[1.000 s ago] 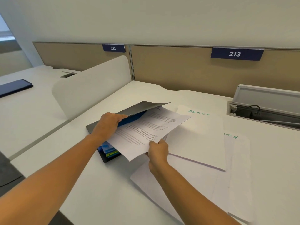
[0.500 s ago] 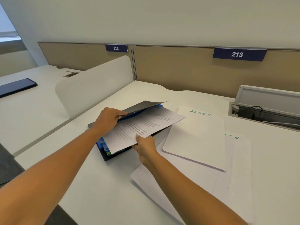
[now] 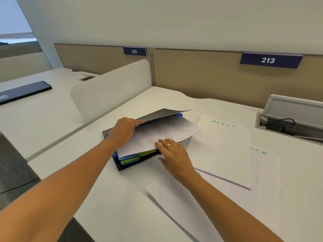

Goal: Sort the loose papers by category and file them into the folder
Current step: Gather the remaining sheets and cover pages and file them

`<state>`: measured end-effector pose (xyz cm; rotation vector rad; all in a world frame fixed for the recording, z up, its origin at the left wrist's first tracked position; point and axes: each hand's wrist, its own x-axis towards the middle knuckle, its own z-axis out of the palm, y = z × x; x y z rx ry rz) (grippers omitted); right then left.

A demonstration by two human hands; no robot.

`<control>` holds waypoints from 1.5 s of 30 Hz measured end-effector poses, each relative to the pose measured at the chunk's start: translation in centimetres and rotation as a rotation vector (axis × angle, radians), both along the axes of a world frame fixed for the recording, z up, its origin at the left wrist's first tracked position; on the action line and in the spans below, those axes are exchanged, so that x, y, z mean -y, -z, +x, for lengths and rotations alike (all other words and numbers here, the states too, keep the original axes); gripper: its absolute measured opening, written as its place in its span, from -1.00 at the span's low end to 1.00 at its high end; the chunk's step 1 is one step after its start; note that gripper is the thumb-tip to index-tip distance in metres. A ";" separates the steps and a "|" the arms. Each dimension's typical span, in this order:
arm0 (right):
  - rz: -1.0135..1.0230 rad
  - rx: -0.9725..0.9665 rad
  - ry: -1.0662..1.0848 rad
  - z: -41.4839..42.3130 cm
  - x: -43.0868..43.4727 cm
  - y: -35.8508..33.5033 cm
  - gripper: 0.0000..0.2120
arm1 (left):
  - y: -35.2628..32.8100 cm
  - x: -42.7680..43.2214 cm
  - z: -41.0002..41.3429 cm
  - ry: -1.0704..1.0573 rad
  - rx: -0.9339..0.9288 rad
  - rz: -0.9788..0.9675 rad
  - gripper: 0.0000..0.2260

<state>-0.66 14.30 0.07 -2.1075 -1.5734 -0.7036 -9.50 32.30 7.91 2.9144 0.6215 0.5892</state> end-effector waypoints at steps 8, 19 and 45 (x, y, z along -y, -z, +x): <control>-0.325 -0.097 -0.119 0.6 -3.2 -1.4 -0.70 | 1.1 0.6 -0.6 0.036 0.021 0.058 -0.61; -0.465 -0.019 -0.146 1.6 -7.0 -1.2 -0.73 | 3.4 0.3 -1.1 0.140 0.124 0.147 -0.50; -0.061 -0.644 0.074 1.3 -5.4 0.5 -0.67 | 6.3 2.6 -0.9 0.041 0.126 0.073 -0.59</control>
